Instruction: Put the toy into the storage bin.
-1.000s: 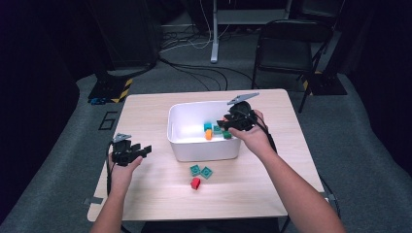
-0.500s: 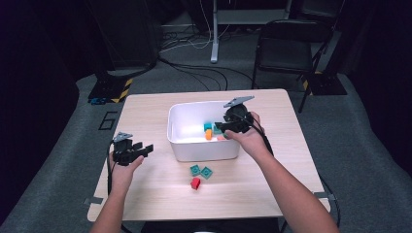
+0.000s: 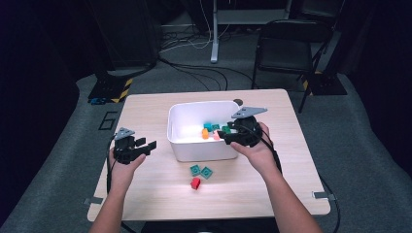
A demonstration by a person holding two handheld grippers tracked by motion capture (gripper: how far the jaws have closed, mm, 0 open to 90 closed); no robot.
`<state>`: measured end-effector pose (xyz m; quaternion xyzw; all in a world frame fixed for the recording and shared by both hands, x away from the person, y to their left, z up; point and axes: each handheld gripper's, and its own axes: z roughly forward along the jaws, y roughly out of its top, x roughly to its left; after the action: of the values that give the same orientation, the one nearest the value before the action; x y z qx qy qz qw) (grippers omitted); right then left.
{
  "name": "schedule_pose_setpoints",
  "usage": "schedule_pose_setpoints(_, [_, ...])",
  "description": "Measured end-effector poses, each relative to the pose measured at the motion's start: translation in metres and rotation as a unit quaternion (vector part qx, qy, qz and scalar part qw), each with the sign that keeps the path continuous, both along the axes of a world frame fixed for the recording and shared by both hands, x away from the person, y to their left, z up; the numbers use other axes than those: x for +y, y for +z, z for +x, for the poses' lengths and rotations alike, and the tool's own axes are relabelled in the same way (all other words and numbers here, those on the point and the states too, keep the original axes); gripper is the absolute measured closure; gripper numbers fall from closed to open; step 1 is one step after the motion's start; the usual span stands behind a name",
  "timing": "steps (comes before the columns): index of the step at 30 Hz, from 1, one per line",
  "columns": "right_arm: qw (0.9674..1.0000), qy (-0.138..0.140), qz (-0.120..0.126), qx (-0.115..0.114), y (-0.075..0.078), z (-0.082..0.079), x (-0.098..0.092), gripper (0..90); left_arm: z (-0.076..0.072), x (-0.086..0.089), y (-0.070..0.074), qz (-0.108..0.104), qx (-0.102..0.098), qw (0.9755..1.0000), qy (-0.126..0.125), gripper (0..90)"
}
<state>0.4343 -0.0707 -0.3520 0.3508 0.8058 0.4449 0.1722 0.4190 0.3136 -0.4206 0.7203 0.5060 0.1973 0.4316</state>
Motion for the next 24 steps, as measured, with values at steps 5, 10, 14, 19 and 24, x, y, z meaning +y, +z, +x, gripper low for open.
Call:
schedule_pose_setpoints(5, [0.9998, 0.016, -0.006, -0.008, 0.007, -0.014, -0.006, 47.0, -0.011, -0.014, 0.0, 0.013, 0.005, 0.9998, -0.016, 46.3])
schedule_pose_setpoints(10, [0.9995, 0.023, -0.005, -0.021, 0.019, -0.022, -0.012, 47.0, -0.026, -0.029, -0.008, 0.02, 0.011, 0.9988, -0.043, 46.9])
schedule_pose_setpoints(14, [0.999, 0.036, 0.023, -0.015, 0.019, -0.025, -0.017, 46.8, -0.031, -0.04, -0.016, 0.029, 0.019, 0.9979, -0.054, 47.8])
schedule_pose_setpoints(19, [0.9991, 0.035, 0.012, -0.02, 0.017, -0.027, -0.015, 46.3, -0.038, -0.056, -0.024, 0.034, 0.028, 0.9959, -0.079, 47.7])
schedule_pose_setpoints(24, [0.9991, 0.03, -0.002, -0.031, 0.014, -0.026, -0.014, 43.9, -0.04, -0.074, -0.036, 0.039, 0.047, 0.9911, -0.118, 50.1])
